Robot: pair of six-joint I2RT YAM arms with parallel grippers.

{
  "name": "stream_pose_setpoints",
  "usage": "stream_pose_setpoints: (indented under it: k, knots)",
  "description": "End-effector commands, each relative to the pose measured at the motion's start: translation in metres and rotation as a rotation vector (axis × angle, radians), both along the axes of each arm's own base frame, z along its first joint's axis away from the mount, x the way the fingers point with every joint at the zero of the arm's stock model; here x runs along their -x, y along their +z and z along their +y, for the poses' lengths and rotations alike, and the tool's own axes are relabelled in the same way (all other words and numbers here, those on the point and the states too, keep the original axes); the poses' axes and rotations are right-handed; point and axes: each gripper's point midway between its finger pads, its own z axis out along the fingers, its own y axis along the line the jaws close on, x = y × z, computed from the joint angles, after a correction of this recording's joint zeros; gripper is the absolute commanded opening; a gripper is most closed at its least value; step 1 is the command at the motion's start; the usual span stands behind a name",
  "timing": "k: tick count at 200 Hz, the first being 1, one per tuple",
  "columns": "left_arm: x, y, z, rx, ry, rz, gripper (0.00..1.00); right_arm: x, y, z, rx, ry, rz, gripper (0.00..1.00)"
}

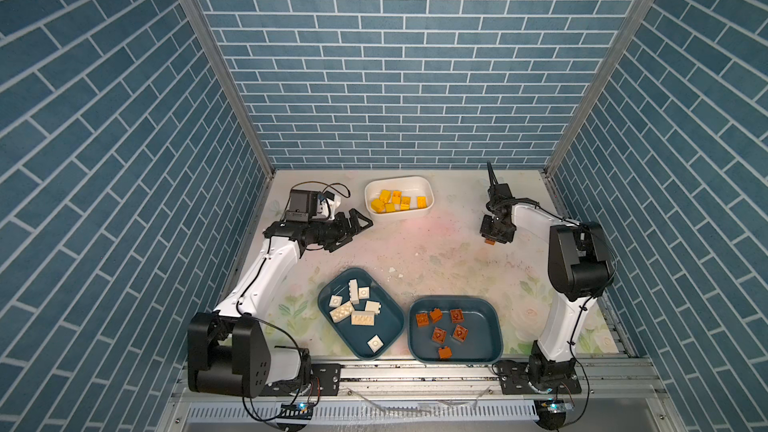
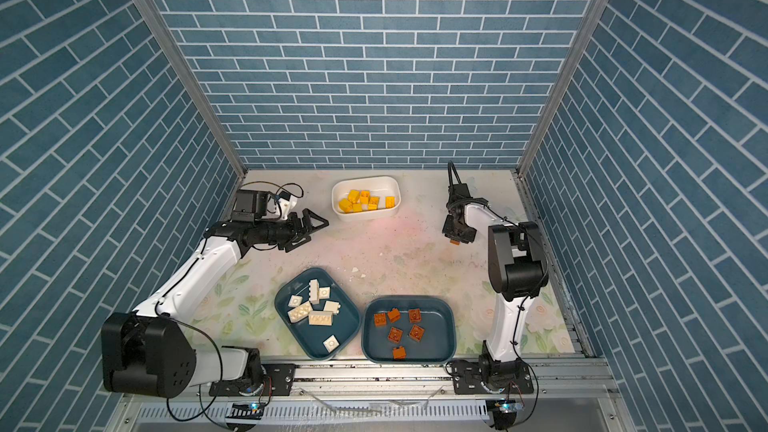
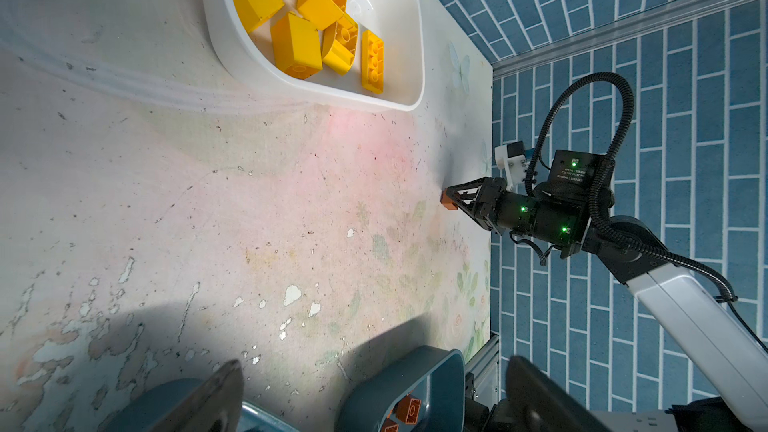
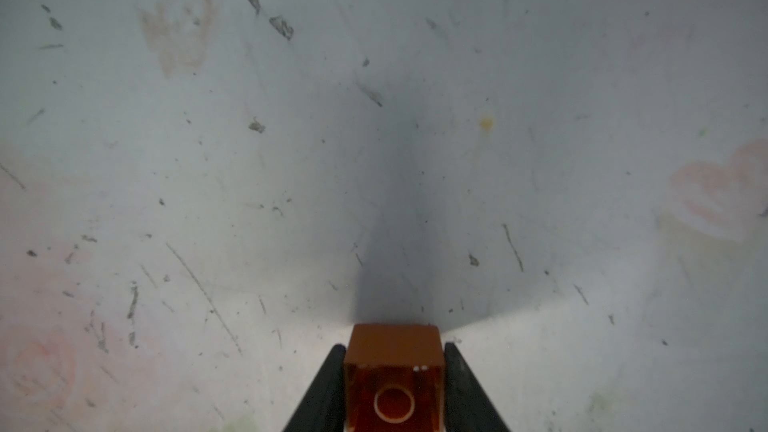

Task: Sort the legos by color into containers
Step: 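Move the right gripper to the last brown brick and grasp it, then carry the brown brick over the brown-brick tray and release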

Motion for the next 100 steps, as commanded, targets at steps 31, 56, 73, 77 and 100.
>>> stream_pose_setpoints:
  k: [31,56,73,77,100]
  knots:
    - [0.006,0.002,0.001,-0.015,-0.005,-0.020,1.00,0.012,-0.011,-0.005,0.026,0.046,0.059,0.31]
    - [0.010,0.003,0.002,-0.019,-0.003,-0.023,1.00,0.016,0.009,-0.003,0.019,0.084,0.024,0.29]
    - [0.012,0.004,0.002,-0.018,-0.004,-0.023,1.00,0.024,0.029,0.006,-0.007,0.131,-0.006,0.28]
    - [0.012,0.005,0.002,-0.018,-0.004,-0.025,0.99,0.028,0.034,0.010,-0.017,0.147,-0.012,0.27]
    - [0.012,0.005,0.002,-0.019,-0.004,-0.028,1.00,0.058,0.060,0.039,-0.050,0.259,-0.032,0.28]
